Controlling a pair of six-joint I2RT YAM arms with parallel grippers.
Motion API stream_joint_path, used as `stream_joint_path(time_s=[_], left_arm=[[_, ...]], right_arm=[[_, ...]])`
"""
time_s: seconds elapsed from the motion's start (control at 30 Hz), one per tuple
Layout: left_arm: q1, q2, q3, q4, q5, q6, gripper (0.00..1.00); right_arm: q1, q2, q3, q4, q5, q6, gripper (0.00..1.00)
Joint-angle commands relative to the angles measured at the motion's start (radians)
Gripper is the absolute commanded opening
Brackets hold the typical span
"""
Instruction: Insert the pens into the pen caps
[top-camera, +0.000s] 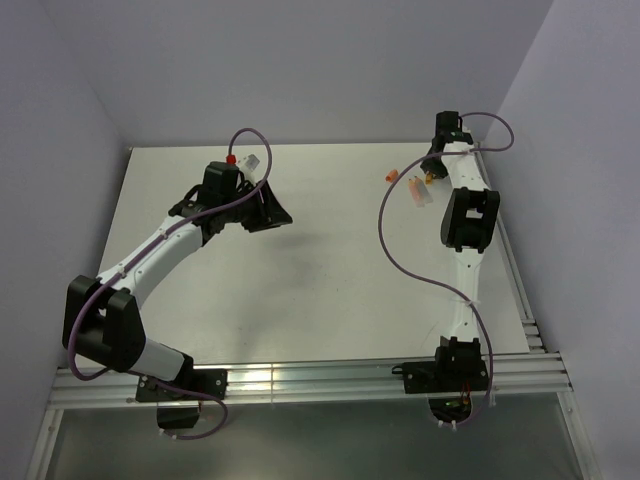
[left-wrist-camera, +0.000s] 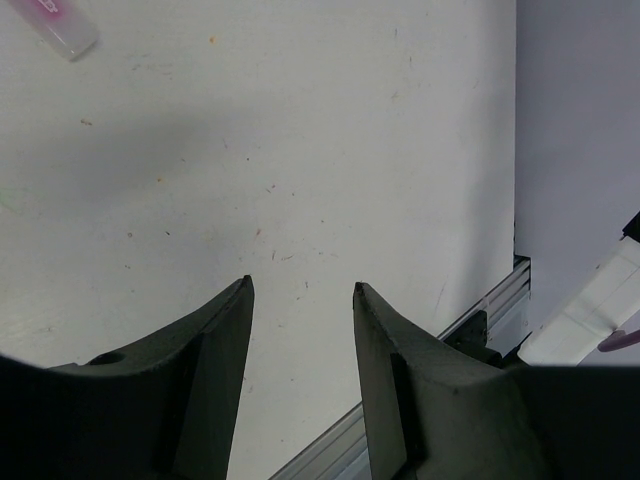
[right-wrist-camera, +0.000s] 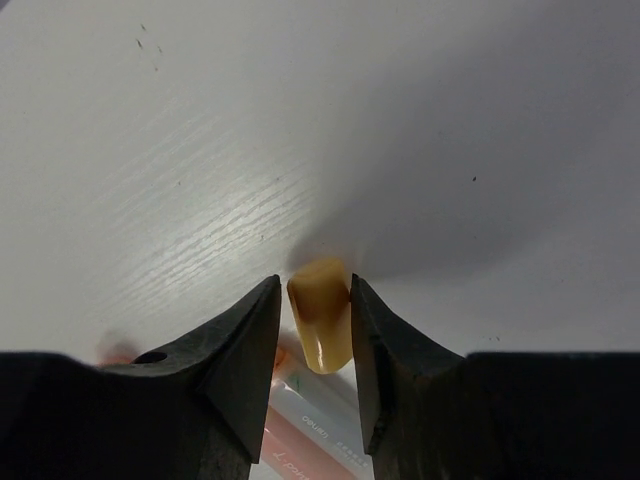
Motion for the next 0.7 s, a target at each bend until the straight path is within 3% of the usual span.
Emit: stream_joint_path(time_s=[0.0, 0.2, 0.67], left_arm=[[-0.005, -0.003, -0.008, 0.042, 0.022, 0.004, 0.5], [-0.005, -0.004, -0.012, 0.043, 0.028, 0.004, 0.5], [-0.004, -0.014, -0.023, 0.051, 0.029, 0.002, 0.49]], right_arm=[[0.015, 0.001, 0.006, -0.009, 0.038, -0.03, 0.41], [0.03, 0.001, -0.022, -0.025, 0.055, -0.055, 0.31], [0.091, -0.091, -0.197, -0.029, 0.087, -0.107, 0.25]])
